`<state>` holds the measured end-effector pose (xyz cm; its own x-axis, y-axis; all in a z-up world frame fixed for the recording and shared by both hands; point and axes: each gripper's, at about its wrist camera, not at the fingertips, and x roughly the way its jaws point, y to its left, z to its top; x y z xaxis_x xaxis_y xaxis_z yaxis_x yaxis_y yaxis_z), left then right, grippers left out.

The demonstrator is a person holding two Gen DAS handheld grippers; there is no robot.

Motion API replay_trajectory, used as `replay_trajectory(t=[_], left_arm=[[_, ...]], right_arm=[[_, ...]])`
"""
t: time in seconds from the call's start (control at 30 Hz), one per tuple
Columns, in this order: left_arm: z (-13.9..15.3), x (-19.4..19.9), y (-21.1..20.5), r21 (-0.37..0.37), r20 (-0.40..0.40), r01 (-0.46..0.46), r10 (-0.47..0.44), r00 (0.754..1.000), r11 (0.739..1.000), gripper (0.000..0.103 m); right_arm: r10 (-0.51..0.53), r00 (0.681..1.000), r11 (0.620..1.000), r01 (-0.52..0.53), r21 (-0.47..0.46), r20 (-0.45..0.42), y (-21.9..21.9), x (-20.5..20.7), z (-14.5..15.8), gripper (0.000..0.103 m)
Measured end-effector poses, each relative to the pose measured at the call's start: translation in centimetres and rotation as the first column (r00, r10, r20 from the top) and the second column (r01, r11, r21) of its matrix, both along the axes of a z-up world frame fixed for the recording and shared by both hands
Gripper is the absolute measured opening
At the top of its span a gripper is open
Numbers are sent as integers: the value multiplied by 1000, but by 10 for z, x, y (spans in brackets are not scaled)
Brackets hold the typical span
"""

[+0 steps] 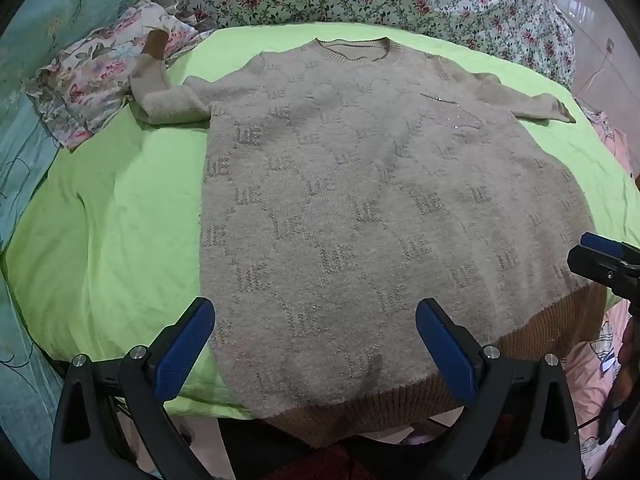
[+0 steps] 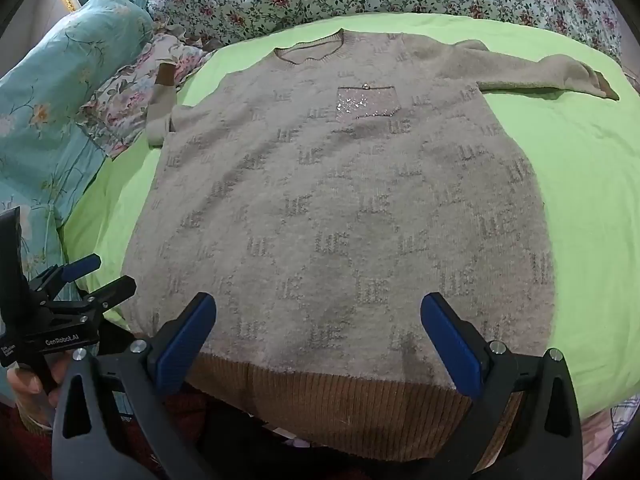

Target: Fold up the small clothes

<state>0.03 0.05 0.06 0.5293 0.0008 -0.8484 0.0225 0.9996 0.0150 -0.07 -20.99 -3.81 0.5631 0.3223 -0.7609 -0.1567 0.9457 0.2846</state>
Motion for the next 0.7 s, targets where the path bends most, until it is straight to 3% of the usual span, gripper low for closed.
replay_trajectory(t=[0.7], left_arm=[[4, -1, -1, 18, 6, -1, 1, 1000, 1000, 101]], right_arm=[[0, 1000, 1000, 0, 0, 2, 0, 0, -2, 102]])
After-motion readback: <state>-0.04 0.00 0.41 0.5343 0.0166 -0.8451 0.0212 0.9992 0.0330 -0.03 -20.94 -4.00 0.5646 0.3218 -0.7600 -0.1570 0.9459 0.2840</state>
